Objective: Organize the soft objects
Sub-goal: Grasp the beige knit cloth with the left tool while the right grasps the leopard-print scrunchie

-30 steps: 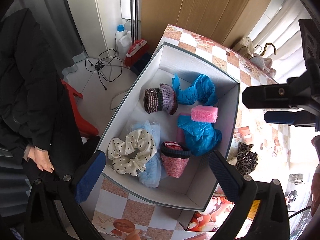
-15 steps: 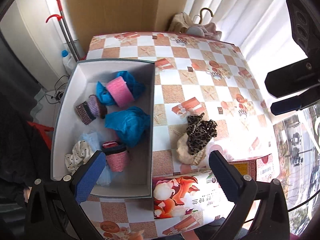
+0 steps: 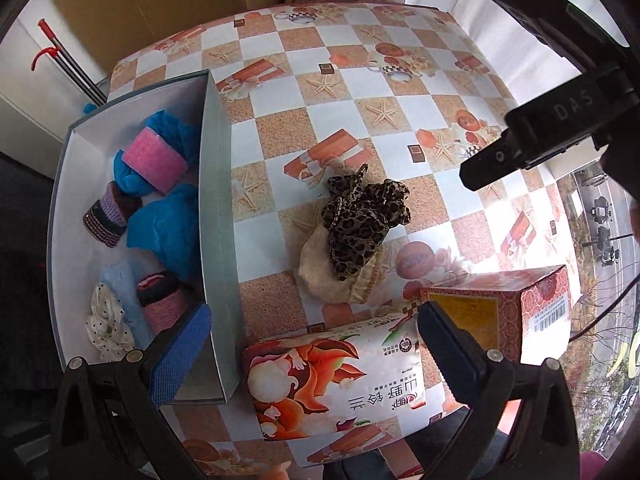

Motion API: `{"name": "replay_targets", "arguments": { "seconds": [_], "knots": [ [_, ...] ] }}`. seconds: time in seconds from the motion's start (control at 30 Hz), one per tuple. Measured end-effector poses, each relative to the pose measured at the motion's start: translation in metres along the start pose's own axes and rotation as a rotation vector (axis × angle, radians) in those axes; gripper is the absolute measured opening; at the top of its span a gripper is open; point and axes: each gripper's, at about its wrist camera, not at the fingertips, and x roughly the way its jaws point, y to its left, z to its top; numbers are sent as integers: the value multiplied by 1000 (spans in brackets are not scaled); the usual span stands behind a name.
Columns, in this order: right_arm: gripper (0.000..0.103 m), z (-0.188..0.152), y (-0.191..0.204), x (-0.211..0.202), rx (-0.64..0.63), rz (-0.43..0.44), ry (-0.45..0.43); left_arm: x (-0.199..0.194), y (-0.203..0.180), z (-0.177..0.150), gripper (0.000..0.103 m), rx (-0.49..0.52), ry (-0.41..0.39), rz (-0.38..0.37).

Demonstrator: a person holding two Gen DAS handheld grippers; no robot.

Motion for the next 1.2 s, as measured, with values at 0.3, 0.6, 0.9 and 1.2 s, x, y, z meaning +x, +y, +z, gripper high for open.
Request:
{"name": "replay_targets", "arguments": {
  "seconds": [0.3,0.6,0.9,1.2],
  "knots": [
    [102,56,37,95,-236,-161,100,41,-12,16,103,-16,87,49],
    [102,47,-31,100,-129,-207,29,96,-26,37,103,26,192,58],
    [102,-8,-150,77,187,-91,-54,129,-37,45,103,88,264,56],
    [102,-4,-95,80,91,-37,-154,157,-23,45,103,31,328,70]
  ]
}}
